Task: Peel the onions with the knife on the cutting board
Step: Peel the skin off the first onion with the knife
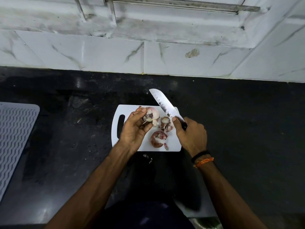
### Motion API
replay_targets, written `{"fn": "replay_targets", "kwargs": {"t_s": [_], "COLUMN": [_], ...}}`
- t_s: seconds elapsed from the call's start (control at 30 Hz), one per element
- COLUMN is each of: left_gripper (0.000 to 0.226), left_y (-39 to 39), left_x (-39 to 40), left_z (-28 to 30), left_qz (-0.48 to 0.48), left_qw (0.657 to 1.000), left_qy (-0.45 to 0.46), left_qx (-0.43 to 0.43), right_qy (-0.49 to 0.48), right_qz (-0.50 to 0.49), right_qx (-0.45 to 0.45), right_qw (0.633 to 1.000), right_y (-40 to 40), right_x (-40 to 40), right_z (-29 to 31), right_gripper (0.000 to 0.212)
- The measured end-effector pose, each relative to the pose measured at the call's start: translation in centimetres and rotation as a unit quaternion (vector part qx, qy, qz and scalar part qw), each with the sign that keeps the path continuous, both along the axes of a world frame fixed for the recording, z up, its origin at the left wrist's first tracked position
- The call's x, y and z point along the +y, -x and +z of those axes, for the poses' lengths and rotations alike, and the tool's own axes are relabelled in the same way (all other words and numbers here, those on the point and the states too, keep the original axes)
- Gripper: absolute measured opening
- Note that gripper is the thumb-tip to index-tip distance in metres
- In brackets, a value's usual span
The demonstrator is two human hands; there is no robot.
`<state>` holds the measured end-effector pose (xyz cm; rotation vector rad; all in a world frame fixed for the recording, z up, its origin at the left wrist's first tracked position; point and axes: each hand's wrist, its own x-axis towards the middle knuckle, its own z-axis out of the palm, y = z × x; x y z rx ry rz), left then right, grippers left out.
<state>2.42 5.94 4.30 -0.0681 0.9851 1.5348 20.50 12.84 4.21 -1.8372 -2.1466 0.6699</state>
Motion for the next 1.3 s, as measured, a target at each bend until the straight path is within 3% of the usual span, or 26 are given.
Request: {"fn": "replay_targets", "kwargs": {"t_s": [0.1,0.33,0.6,0.7,0.9,1.07,1.2,1.3], "left_gripper": [0.021,0.035,0.091,0.087,0.054,0.054,0.072,0.059], "left_y": [0.1,0.2,0.2,0.2,-0.1,-0.4,-0.3,-0.3], "left_x": [0.0,0.2,0.1,0.1,0.2,0.1,0.1,0.0], "left_z": [-0.4,-1.6,-1.9,-1.9,-1.8,-1.2,-1.1,-0.9], "left_qz": [-0.005,0.003,-0.033,-0.024,-0.011,-0.025,-0.036,-0.039], "left_qw": [1.000,0.996,0.987,0.985,0.986,0.986,0.983,0.984], "left_qy": [-0.027,-0.087,-0.154,-0.166,-0.145,-0.145,-0.160,-0.146], "left_qx": [0.007,0.001,0.032,0.038,0.077,0.083,0.077,0.093], "right_qy": [0.062,0.071,0.048,0.045,0.025,-0.021,-0.021,-0.014], "right_qz": [-0.005,0.029,0.049,0.054,0.069,0.056,0.035,0.046], "right_qx": [0.032,0.138,0.105,0.103,0.082,0.078,0.080,0.082], "right_qw": [0.998,0.988,0.992,0.992,0.994,0.995,0.996,0.995], "right_y": [0.0,0.3,0.7,0.8,1.2,1.7,1.5,1.4], "right_x": [0.3,0.2,-0.2,-0.5,-1.4,-1.7,-1.4,-1.3], "right_z": [0.1,1.8,2.4,2.8,3.2,3.3,3.4,3.2], "right_gripper": [0.048,0.059,0.061,0.060,0.049,0.054,0.053,0.056]}}
